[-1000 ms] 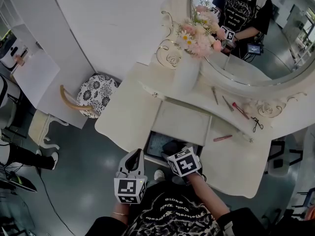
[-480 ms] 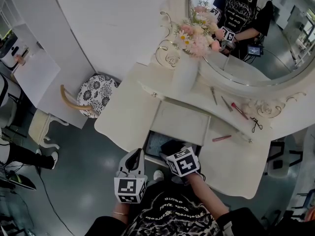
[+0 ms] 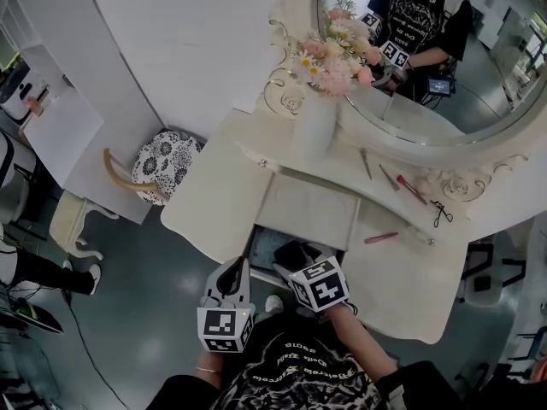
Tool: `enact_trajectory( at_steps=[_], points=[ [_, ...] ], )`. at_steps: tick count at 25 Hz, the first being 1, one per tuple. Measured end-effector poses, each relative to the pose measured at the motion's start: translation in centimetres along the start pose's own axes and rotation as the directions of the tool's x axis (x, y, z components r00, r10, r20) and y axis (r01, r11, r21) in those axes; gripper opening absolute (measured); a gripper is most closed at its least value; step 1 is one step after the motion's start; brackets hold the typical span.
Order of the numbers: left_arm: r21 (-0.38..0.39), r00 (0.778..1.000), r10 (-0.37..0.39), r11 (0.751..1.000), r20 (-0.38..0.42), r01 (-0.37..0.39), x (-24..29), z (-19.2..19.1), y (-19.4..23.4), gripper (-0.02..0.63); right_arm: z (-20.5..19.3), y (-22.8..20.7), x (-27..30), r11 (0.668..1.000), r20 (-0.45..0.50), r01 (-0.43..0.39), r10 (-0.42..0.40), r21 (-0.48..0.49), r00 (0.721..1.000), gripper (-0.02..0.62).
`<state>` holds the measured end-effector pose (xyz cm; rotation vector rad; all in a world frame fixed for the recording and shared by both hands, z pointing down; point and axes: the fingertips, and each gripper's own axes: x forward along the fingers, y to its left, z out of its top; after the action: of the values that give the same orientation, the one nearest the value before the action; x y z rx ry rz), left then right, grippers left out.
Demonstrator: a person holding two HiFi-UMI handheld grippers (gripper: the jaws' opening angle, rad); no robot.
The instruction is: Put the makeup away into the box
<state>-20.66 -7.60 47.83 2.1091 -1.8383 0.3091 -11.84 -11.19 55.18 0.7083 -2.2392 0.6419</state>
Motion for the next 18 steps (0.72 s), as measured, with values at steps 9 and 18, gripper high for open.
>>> enact_trajectory(
  at_steps=[9, 18],
  points=[
    [-0.003, 1.0, -0.009, 1.0, 0.021, 0.009, 0.0, 0.7, -1.1, 0.015, 1.7, 0.6, -2.1, 0.999, 0.093, -0.044, 0.045, -0.017, 0.995, 0.342],
    [-0.01, 0.998, -0.041, 0.999, 0.056, 0.042, -0.1, 1.8, -2.7, 0.015, 3.1, 0.2, -5.2, 0.999, 0.186, -0.013, 0.02, -0.04, 0.982, 0.342]
  ],
)
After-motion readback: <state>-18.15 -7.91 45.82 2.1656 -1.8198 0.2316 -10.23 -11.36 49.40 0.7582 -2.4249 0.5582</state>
